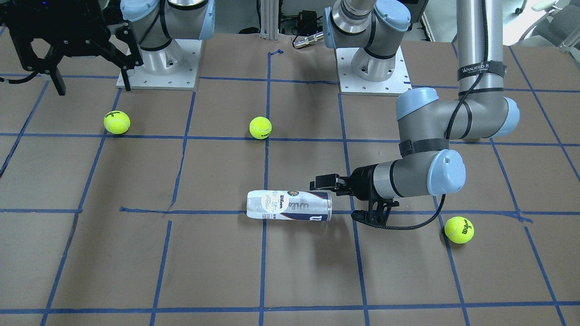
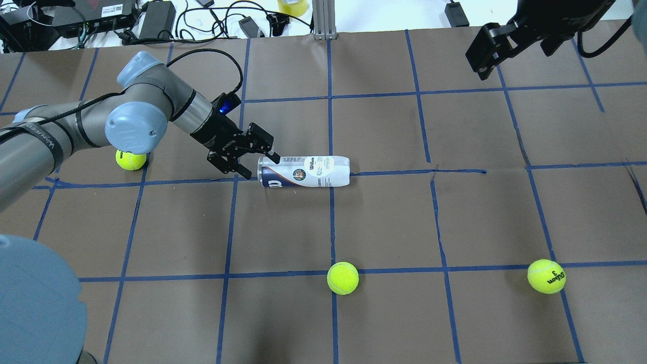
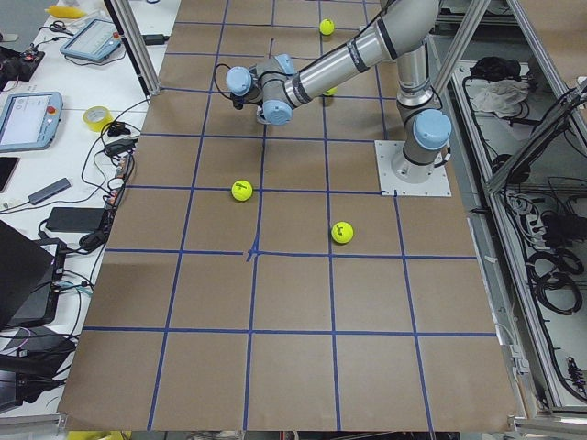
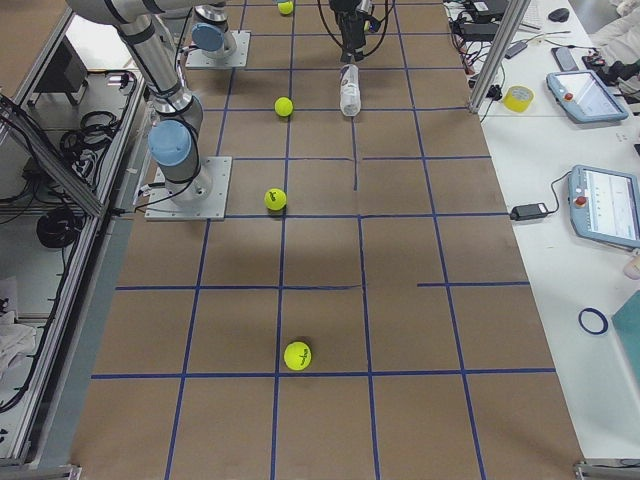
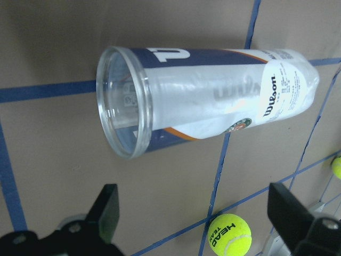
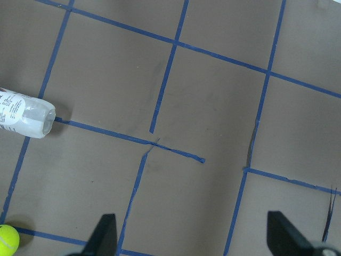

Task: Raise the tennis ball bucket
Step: 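Move the left gripper over the lying can's open end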

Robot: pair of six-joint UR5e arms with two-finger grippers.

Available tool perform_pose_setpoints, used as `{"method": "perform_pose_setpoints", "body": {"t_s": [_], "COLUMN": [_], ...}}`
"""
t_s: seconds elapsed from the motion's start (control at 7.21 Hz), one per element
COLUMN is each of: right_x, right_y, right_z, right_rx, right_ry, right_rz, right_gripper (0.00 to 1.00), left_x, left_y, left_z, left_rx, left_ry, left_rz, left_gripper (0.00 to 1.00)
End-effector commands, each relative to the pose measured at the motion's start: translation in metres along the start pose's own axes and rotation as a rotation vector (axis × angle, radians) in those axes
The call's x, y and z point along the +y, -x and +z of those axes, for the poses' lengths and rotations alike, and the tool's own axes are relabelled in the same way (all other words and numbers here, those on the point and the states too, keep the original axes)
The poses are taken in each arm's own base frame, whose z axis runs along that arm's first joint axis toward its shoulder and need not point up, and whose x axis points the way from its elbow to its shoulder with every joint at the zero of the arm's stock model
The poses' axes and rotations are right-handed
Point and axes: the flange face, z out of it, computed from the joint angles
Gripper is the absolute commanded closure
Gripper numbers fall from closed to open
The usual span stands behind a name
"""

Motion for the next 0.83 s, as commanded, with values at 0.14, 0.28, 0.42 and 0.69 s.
{"method": "perform_pose_setpoints", "body": {"t_s": [0.14, 0.28, 0.42, 0.69], "right_x": [0.000, 0.001, -0.002, 0.001], "right_y": [-0.020, -0.040, -0.050, -0.049], "right_z": [0.005, 0.010, 0.018, 0.009], "right_rx": [0.005, 0.006, 0.002, 0.002], "right_ry": [0.008, 0.022, 0.032, 0.014], "right_rz": [0.033, 0.068, 0.084, 0.099], "right_gripper": [0.00, 0.00, 0.00, 0.00], "left_x": [-0.012, -0.016, -0.018, -0.017], "left_y": [0.008, 0.007, 0.006, 0.003], "left_z": [0.011, 0.015, 0.019, 0.019], "left_rx": [0.014, 0.043, 0.042, 0.070], "left_ry": [0.014, 0.002, -0.006, -0.012], "left_rz": [-0.006, -0.001, 0.006, 0.007], "left_gripper": [0.10, 0.15, 0.38, 1.00]}}
